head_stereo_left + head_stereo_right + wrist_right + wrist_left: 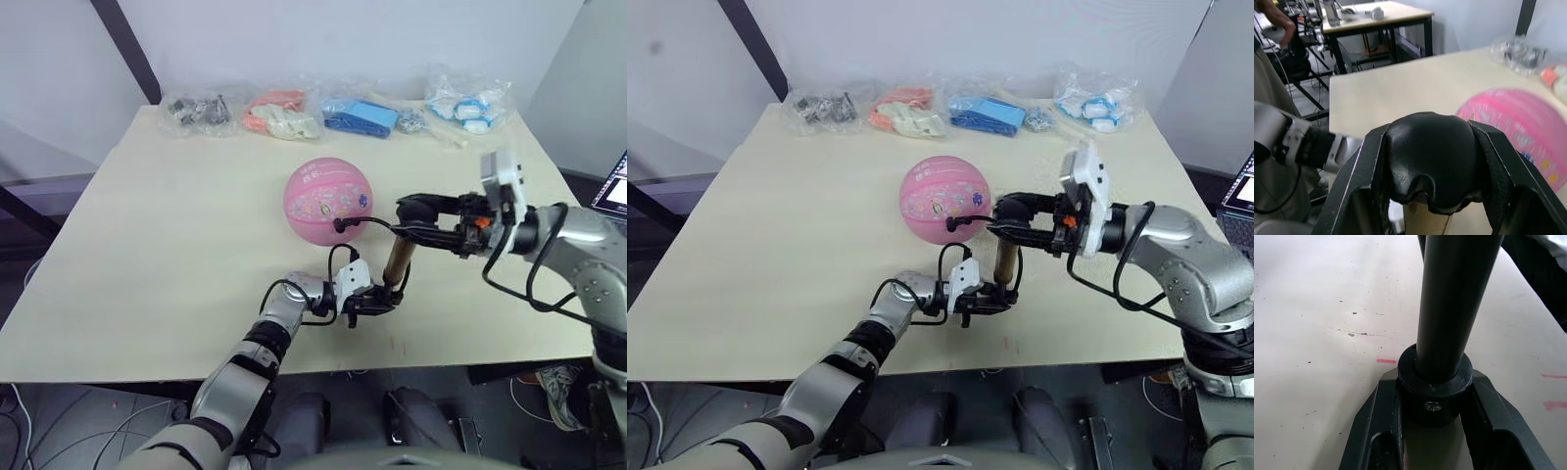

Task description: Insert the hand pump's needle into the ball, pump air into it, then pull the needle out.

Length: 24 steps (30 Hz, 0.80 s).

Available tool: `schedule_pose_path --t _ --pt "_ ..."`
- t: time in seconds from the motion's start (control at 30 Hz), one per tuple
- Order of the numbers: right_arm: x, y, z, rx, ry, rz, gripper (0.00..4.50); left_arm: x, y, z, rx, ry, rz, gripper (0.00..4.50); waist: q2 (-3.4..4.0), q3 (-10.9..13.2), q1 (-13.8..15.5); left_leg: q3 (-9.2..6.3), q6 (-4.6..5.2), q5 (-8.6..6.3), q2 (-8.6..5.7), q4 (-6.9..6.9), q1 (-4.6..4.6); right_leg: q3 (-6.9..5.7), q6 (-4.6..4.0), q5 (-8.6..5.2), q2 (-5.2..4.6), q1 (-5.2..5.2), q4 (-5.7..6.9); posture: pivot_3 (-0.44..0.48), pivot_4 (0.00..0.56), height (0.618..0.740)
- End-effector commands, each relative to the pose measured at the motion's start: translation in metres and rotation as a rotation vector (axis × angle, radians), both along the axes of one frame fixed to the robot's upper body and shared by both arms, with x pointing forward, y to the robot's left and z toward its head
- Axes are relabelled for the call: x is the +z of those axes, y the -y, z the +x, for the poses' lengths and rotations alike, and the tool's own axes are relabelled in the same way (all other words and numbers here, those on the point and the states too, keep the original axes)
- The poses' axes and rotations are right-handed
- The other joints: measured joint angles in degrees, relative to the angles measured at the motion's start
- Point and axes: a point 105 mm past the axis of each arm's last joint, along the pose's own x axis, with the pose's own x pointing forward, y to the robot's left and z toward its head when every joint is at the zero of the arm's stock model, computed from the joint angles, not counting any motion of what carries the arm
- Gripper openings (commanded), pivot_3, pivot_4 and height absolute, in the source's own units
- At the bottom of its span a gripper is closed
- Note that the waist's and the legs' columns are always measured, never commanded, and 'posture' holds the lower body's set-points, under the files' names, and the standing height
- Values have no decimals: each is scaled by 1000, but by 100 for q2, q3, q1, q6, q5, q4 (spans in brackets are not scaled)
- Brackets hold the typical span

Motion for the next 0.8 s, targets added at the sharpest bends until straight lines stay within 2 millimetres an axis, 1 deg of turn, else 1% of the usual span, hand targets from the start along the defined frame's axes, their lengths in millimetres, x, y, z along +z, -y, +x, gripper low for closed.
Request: schedule_pose_path --t 0.03,0.33,0.43,0.53,0.63,0.8 --pt "28 1 -13 55 93 30 1943 -34 -18 -12 51 -124 95 1073 0 1 3 0 0 0 0 0 0 0 0 0 0 0 0 0 150 740" --pt "46 4 -8 28 151 53 1943 -35 -20 -13 53 -127 96 1073 1 2 2 2 0 0 0 0 0 1 0 0 -1 -1 0 0 150 740" --pt "45 2 -8 30 154 50 1943 -35 -20 -13 53 -127 96 1073 0 3 6 0 0 0 0 0 -1 -1 0 0 0 -1 0 0 150 740" --pt "29 -2 -7 33 125 22 1943 -35 -20 -14 51 -126 95 1073 0 3 5 2 0 0 0 0 -1 1 0 0 -1 -1 0 0 150 740" --pt "0 -6 -2 16 84 -27 1943 -34 -19 -13 50 -125 95 1073 -2 0 3 1 0 0 1 0 2 0 0 0 0 0 0 0 150 740" --pt "-25 -12 -1 11 64 -55 1943 -35 -19 -14 48 -126 96 1073 -4 -4 -5 4 0 0 2 1 8 2 1 1 1 3 2 0 150 740"
